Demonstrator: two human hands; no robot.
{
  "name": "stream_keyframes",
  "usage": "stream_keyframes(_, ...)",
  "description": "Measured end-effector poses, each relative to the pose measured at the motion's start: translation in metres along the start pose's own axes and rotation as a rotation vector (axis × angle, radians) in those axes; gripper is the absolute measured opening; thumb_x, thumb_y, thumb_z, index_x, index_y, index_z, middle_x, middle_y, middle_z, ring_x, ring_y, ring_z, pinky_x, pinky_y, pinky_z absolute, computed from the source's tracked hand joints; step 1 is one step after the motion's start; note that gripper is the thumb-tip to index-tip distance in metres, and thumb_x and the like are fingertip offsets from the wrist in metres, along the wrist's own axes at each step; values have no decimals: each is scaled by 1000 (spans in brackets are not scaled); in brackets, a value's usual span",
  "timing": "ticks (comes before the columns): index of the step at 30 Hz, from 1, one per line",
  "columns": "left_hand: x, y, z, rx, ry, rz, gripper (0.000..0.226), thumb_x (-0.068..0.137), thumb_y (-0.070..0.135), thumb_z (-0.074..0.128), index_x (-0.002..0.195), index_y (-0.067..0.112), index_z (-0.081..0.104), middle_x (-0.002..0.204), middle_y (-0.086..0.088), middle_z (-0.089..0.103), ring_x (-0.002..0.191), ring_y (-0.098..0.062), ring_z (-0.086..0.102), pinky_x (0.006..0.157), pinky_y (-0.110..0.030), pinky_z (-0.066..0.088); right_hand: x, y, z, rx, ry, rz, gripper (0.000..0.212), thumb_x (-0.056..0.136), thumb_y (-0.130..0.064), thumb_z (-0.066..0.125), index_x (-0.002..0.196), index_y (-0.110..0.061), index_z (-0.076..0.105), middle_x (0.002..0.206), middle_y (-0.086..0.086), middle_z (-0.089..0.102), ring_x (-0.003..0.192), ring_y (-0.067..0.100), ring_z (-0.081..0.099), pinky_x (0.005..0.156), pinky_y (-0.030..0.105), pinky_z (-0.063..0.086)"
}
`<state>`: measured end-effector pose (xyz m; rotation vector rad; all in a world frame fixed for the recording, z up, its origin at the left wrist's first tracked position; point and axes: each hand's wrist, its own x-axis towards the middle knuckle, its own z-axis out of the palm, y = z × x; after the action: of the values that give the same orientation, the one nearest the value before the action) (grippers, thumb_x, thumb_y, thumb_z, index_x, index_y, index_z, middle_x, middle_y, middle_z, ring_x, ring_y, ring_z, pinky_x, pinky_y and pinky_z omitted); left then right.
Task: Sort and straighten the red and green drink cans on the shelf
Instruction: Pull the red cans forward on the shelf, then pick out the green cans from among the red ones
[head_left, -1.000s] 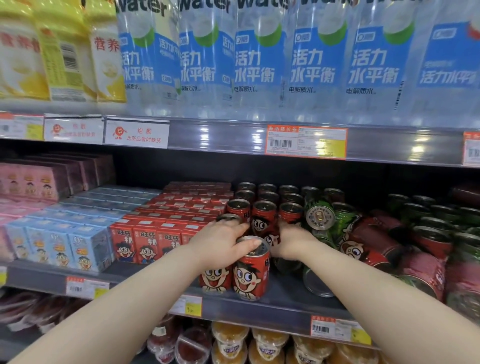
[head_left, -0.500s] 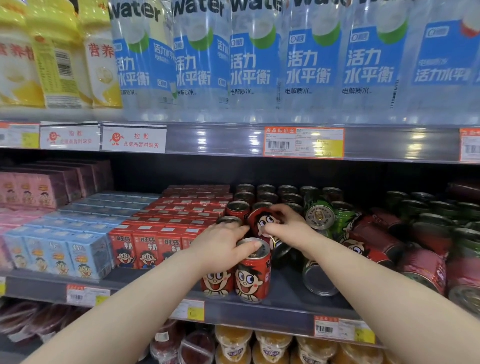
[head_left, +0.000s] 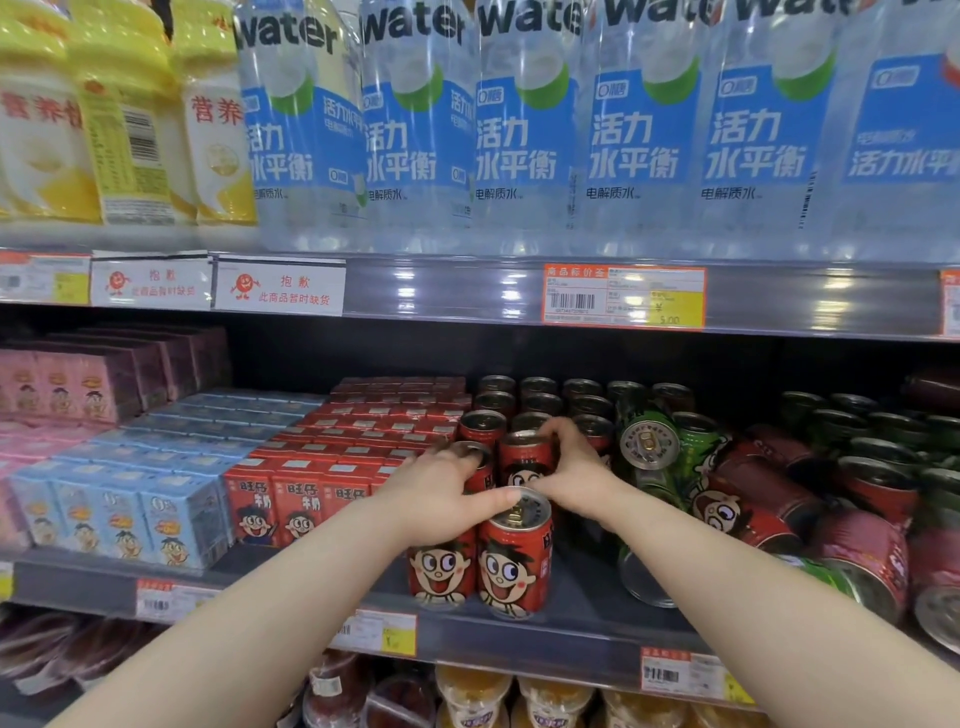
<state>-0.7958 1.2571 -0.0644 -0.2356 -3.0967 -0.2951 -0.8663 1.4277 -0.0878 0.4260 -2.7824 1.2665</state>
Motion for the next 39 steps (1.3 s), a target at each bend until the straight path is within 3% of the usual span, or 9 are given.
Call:
stream_keyframes(3,1,1,0,12,4,8,82,82,72,29,147,23,23,156,-3,21,143,-24,17,117,-41,17,0,2,0,-226,-34,-34,59,71,-33,77,114,-27,37,125,0,49,104,18,53,85,29,44)
stream_keyframes(7,3,-1,2,27,15,9,81,82,72,28,147,23,25,156,-3,22,143,-24,18,116,-41,18,2,-4,4,-214,-60,-21,81,71,-31,78,136,-27,29,140,4,37,120,24,50,97,33,43)
stream_keyframes(13,4,-1,3,23,18,-3,79,83,71,29,146,23,27,154,-4,25,142,-24,21,116,-42,21,-1,-7,-5,-283,-128,-64,75,76,-34,73,139,-26,33,143,6,32,127,24,43,102,29,37)
stream_keyframes(20,7,9,-5,-54,62,-44,76,80,74,32,137,25,43,144,-5,43,130,-24,40,107,-41,35,-4,-4,-74,-517,155,-158,38,87,-20,59,123,-28,55,135,2,48,121,24,49,99,29,41)
stream_keyframes(24,11,32,-7,-109,133,34,66,83,67,39,131,23,49,138,-4,48,127,-22,44,105,-38,38,-4,15,-112,-792,71,-131,64,84,-7,53,141,-34,37,151,-4,29,134,30,32,109,35,32)
stream_keyframes(27,13,51,-5,-54,155,93,65,84,65,42,134,24,47,140,-2,46,129,-22,41,108,-38,33,-3,29,-122,-855,-126,-148,80,85,-1,50,146,-42,18,159,-11,10,142,28,22,112,34,30)
stream_keyframes(31,15,62,1,-44,150,93,64,84,65,42,136,28,42,142,-1,42,132,-22,36,111,-41,28,-6,35,-119,-978,-204,-174,94,82,9,44,147,-44,3,159,-11,-6,140,25,31,100,30,43)
stream_keyframes(35,11,62,4,-47,142,51,63,85,62,43,137,27,42,141,-3,43,132,-23,37,112,-40,27,-6,43,-112,-1080,-38,-274,73,90,-5,45,148,-35,13,159,-3,13,128,31,47,94,35,46)
stream_keyframes(39,10,66,6,-46,152,30,60,85,59,47,135,26,45,136,-5,48,127,-25,42,108,-37,31,-6,45,-119,-690,98,-105,72,79,-35,65,142,-32,30,138,2,51,120,26,54,91,29,45)
